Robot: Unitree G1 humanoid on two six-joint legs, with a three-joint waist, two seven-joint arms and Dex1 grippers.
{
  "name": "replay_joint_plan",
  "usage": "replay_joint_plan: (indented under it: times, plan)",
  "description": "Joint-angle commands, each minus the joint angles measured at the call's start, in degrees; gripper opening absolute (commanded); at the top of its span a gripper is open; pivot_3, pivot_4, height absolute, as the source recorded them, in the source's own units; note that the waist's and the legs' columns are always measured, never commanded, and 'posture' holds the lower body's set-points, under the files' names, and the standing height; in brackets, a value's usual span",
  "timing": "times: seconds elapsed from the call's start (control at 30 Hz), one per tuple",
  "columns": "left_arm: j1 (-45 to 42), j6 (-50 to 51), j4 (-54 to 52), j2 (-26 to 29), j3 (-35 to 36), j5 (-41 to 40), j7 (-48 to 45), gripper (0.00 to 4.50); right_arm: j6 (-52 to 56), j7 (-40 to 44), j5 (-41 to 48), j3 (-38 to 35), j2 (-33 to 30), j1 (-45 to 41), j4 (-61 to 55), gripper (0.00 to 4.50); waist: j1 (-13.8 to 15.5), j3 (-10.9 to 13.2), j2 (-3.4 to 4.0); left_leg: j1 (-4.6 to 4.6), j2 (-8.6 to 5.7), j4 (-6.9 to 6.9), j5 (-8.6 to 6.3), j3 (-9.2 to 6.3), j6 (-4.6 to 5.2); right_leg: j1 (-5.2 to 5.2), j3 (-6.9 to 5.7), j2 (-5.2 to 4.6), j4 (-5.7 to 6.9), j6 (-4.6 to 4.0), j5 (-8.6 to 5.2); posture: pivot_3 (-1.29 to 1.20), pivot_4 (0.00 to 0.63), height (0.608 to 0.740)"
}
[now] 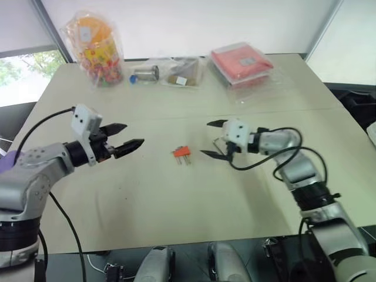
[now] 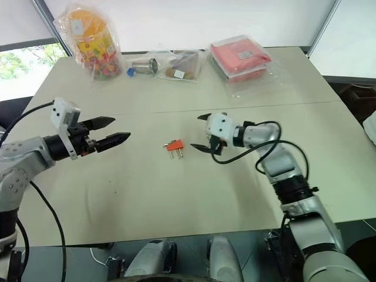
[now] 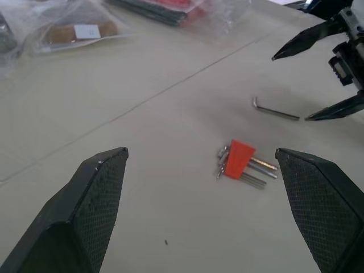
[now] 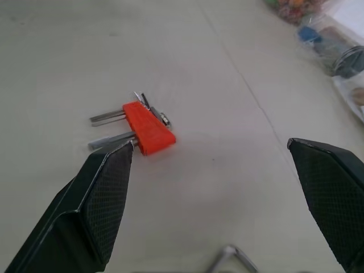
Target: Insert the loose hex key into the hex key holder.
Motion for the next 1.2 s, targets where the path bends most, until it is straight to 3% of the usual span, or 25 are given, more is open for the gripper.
replay_joint_plan:
  times: [0.03,0.73,1.2]
  plan:
    - [1.08,-1.34,-3.32,0.52,2.52,0.34,0.79,4.33,-4.25,-2.57,-2.61,0.74,2.24,-2.23,3.73,4.5,-0.04,0.0,0.0,0.0,0.0,0.01,0.0,0.0,0.0,0.01,0.0,0.0,0.0,0.0,0.0,0.0,0.15,0.74]
    - [4.1,-0.24,-8.75,0.18,4.21,-0.44,4.61,4.33,-13.08,-5.45,-9.17,3.65,7.02,-4.03,13.7,4.5,-0.4,0.0,0.0,0.05,0.01,0.0,0.0,-0.01,-0.01,0.03,0.0,0.05,0.02,0.0,0.0,0.0,0.15,0.74]
    - [4.75,-0.87,-9.7,-0.1,4.21,-0.07,5.94,4.33,-5.81,-0.31,-6.9,4.18,11.49,-4.41,15.98,4.5,-0.58,-0.01,0.0,0.19,0.03,-0.07,0.0,-0.01,-0.01,0.11,0.0,0.07,0.04,0.0,0.0,0.0,0.15,0.74]
